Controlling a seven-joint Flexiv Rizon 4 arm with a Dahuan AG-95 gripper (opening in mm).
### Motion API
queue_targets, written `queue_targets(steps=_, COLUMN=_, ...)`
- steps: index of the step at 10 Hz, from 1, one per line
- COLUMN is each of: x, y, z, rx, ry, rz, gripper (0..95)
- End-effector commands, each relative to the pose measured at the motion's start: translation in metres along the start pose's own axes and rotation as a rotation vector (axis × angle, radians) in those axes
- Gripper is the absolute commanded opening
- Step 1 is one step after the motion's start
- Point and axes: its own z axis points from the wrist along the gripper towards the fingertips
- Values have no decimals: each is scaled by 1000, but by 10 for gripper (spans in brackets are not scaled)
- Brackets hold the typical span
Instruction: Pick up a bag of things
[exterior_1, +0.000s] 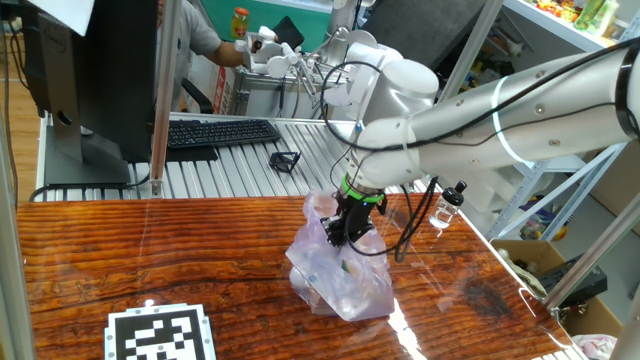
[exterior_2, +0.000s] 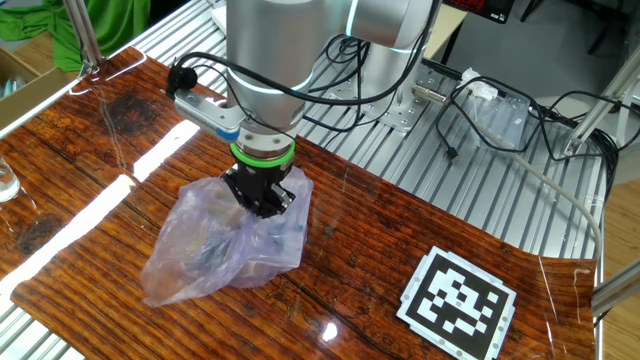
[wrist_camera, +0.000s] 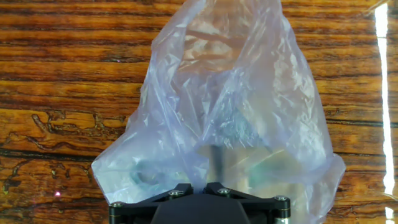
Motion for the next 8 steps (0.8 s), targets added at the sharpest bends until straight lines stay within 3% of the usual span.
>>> queue_targets(steps=1, x=0, y=-1, z=-7, rx=6, ry=-3, rz=-4, gripper=0)
queue_targets(steps=8, x=1, y=-5, z=-29, rx=13, ry=7, rz=-10, gripper=0)
